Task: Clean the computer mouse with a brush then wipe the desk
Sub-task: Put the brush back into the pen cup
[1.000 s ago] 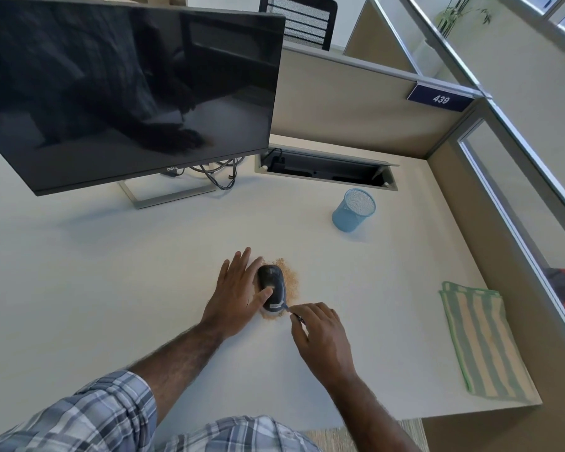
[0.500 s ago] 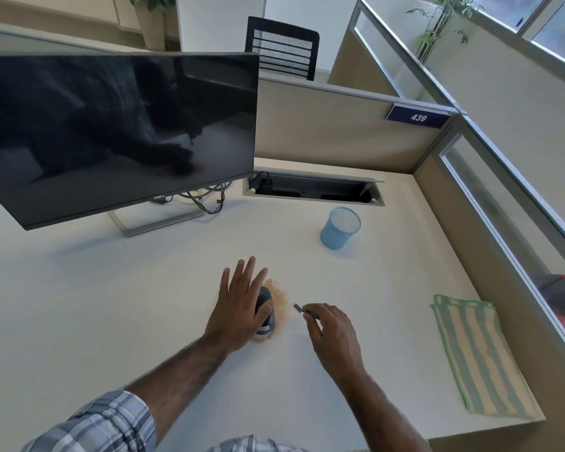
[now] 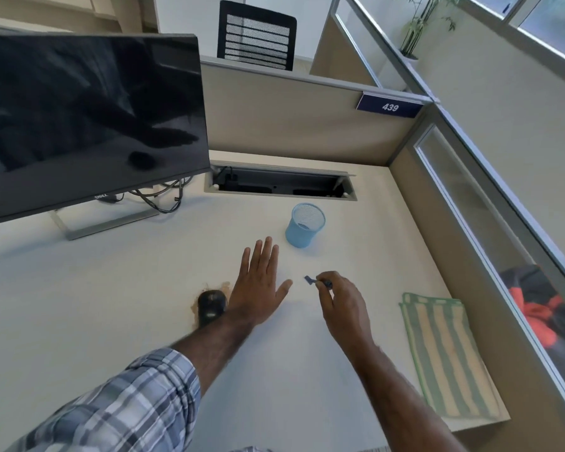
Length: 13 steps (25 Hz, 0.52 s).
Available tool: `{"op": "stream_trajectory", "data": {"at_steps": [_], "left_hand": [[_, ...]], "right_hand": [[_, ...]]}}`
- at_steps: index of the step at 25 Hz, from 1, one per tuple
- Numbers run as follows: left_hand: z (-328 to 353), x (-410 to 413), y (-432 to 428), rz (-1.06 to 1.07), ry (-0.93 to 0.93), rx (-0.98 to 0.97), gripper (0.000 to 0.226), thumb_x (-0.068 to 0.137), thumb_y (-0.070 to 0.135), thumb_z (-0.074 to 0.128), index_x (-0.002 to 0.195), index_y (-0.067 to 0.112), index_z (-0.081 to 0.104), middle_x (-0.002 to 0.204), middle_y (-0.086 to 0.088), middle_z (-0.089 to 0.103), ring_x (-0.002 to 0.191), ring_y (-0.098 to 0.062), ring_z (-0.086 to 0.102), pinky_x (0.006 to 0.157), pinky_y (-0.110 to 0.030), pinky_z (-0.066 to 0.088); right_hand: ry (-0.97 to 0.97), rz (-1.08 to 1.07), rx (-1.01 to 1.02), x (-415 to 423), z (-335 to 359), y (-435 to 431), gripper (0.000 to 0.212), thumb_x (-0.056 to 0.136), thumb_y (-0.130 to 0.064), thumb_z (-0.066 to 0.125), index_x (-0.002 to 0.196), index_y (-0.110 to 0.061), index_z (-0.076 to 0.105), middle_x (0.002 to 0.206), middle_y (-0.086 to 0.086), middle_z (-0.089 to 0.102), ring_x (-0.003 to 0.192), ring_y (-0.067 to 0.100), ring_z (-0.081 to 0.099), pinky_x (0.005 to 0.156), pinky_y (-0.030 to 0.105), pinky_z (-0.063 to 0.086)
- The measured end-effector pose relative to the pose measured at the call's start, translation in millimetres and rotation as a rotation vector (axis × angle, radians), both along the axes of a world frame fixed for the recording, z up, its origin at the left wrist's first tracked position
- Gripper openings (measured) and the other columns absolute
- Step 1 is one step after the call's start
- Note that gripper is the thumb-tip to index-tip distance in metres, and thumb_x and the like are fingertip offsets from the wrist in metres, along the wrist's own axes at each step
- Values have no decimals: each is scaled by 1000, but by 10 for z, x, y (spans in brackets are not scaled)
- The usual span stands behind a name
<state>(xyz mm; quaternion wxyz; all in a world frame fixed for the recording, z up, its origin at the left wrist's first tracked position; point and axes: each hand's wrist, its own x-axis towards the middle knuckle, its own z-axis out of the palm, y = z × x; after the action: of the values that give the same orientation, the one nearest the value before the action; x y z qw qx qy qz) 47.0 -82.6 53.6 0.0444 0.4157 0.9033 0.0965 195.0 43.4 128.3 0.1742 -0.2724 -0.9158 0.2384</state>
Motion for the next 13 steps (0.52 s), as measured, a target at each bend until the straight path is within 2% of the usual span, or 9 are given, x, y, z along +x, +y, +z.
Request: {"op": "stream_trajectory", "data": {"at_steps": [2,4,8,13], "left_hand": [[-68,23,151,14,3,-51,85,99,65,0,162,8,-8,169,-15,-20,157,-32,-14,126,-53,-1],[-142,8,265,35,2,-77,90,94,66,-8,161,7,-11,169,-16,-20,157,-32,-15,126,-52,-3],[-226,-86,520,78,4,-107,91,97,69,2,162,5,-9,170,-16,-16,158,-32,-12,126,-51,-4],[-272,-180,808,151,-43,-111,95,92,72,-1,161,8,-13,170,-15,-16,158,-33,-11,127,-51,-2]], "right_hand": [[11,-16,-16,-75,65,195,3,99,-23,61,99,-22,63,92,-8,71,83,17,64,69,37,50],[25,-23,-15,-181,139,377,1,97,-22,63,98,-22,65,91,-7,72,83,17,65,70,36,51],[72,-11,16,-492,309,735,3,95,-20,66,97,-19,68,92,-6,72,82,15,63,72,32,51],[70,26,54,-963,397,1029,5,95,-16,66,96,-13,70,92,-2,69,77,13,60,67,29,54]]}}
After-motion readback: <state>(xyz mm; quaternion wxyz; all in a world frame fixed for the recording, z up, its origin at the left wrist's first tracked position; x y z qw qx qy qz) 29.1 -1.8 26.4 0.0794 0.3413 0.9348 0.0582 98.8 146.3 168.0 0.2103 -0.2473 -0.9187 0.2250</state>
